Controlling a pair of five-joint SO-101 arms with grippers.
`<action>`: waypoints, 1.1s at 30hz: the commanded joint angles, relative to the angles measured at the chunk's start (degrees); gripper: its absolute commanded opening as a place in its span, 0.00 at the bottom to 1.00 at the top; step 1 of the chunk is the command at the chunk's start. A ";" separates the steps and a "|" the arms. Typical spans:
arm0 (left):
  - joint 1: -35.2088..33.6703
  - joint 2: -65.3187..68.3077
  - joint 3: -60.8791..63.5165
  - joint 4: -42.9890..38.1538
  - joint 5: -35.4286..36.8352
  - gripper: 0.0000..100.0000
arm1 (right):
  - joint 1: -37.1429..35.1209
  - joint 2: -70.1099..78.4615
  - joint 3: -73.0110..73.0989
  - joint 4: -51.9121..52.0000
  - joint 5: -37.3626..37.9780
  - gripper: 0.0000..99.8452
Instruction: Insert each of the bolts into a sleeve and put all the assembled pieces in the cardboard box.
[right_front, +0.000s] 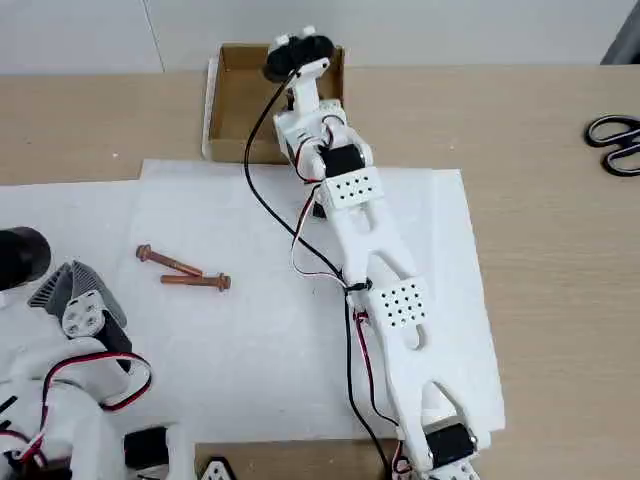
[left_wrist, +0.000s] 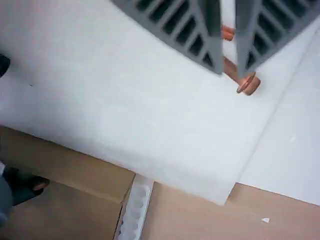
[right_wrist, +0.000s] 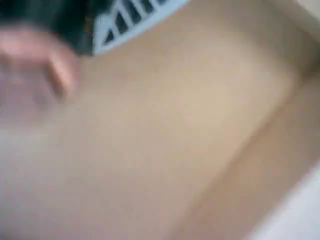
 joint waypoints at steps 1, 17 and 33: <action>-0.35 -0.09 -1.36 0.26 0.44 0.00 | -0.66 -2.68 -3.52 0.31 0.53 0.23; 0.09 -0.09 -1.36 0.26 0.18 0.00 | -0.13 -10.68 -11.34 15.78 0.09 0.22; 0.18 0.00 5.67 -0.18 0.09 0.00 | 1.71 -23.96 -11.25 53.85 -1.49 0.17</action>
